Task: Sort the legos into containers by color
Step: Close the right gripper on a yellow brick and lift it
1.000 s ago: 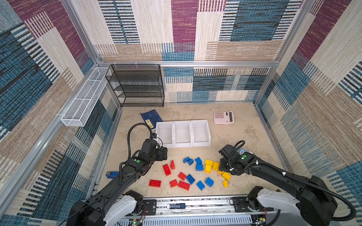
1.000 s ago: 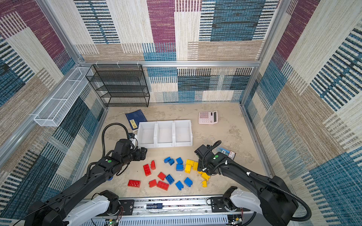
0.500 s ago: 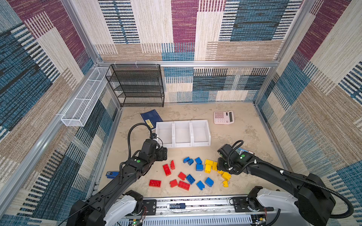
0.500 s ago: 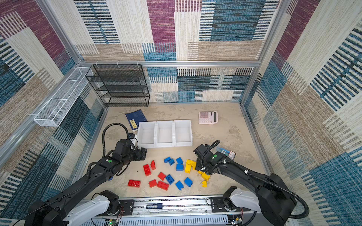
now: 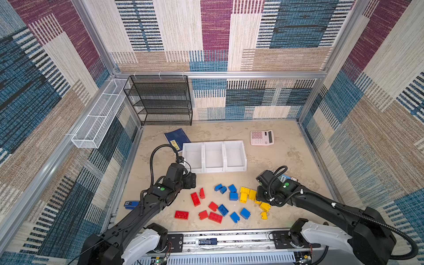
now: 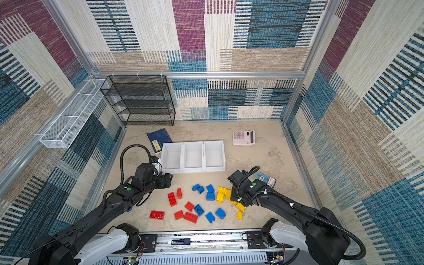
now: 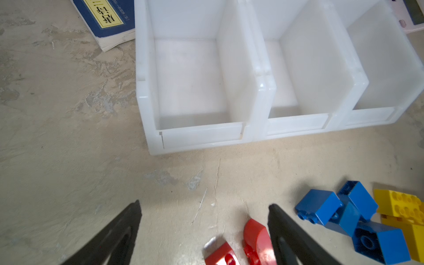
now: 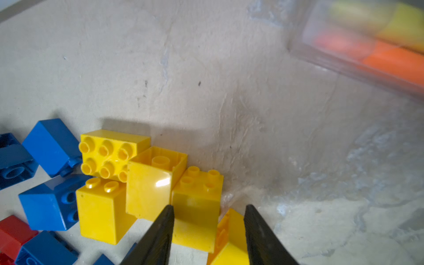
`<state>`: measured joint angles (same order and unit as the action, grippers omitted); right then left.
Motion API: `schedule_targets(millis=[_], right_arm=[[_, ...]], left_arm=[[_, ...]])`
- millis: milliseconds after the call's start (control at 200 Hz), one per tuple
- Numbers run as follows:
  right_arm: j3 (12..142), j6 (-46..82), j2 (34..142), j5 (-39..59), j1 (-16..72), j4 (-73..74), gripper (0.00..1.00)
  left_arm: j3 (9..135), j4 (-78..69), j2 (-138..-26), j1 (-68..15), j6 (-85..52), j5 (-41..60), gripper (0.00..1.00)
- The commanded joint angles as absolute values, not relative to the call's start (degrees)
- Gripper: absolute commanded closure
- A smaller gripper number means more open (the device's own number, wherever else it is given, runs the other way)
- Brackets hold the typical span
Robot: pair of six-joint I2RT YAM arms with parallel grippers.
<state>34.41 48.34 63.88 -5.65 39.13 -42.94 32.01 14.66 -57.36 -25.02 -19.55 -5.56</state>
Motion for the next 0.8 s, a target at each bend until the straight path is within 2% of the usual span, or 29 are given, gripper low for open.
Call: schedule_targets(millis=[0, 436, 791], right_arm=[[33.89, 49.57, 63.09, -6.62, 39.2, -44.79, 0.48], [34.1, 47.73, 61.87, -3.16, 39.75, -40.87, 0.49], [33.1, 48.1, 65.0, -2.86, 40.69, -40.13, 0.51]], left_arm=[[31.99, 15.29, -57.3, -25.05, -20.38, -5.29, 0.11], [32.0, 16.12, -56.97, -25.4, -20.65, -5.5, 0.11], [31.99, 16.74, -56.7, -25.58, -20.92, -5.89, 0.11]])
